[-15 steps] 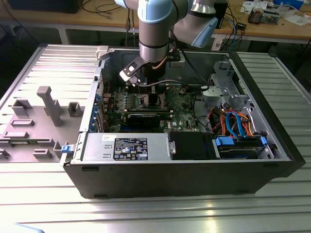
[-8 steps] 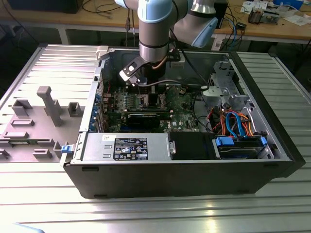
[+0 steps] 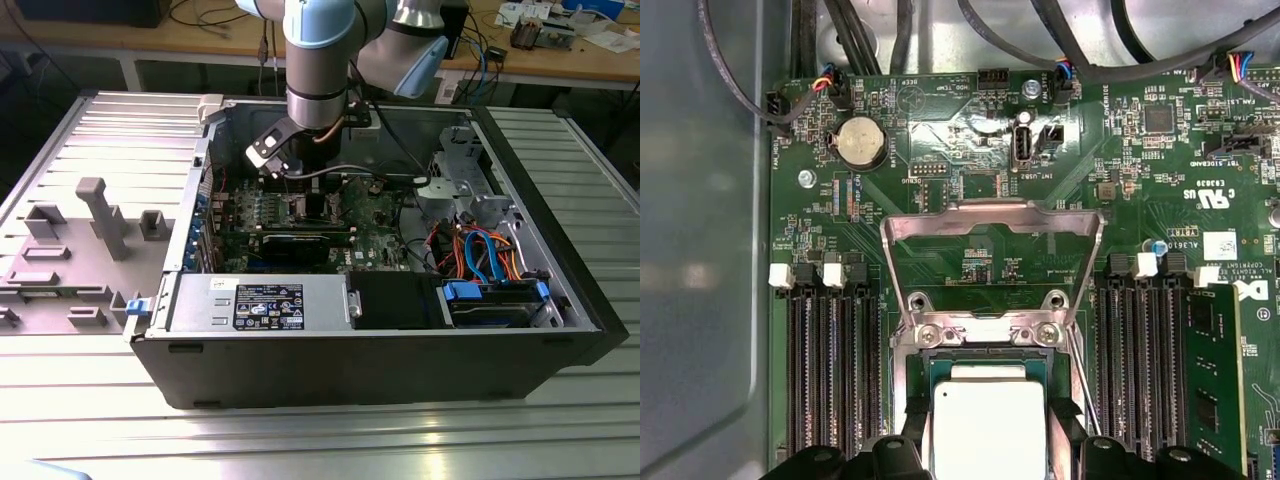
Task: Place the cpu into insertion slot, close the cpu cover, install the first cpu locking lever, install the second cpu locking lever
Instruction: 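Place the cpu into insertion slot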
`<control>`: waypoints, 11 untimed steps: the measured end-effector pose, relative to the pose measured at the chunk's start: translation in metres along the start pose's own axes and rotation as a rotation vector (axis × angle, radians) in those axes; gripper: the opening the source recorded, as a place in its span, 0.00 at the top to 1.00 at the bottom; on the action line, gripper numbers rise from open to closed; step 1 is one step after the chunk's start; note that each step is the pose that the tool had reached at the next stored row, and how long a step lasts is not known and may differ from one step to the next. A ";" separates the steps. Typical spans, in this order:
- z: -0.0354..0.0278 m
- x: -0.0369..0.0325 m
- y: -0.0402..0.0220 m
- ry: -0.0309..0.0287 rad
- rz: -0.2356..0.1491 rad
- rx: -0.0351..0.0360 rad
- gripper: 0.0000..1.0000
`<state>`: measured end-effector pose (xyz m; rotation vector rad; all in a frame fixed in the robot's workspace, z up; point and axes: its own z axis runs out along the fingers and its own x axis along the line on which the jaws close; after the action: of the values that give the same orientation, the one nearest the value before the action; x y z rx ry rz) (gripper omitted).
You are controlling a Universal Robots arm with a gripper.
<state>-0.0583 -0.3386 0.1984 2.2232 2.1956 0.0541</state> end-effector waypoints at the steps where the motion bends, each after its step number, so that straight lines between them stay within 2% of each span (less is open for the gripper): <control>1: 0.0003 0.0000 0.0005 -0.0003 0.000 0.0001 0.45; 11: 0.0023 0.0000 0.0009 -0.0004 0.000 0.0000 0.45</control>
<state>-0.0573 -0.3386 0.1962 2.2229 2.1955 0.0536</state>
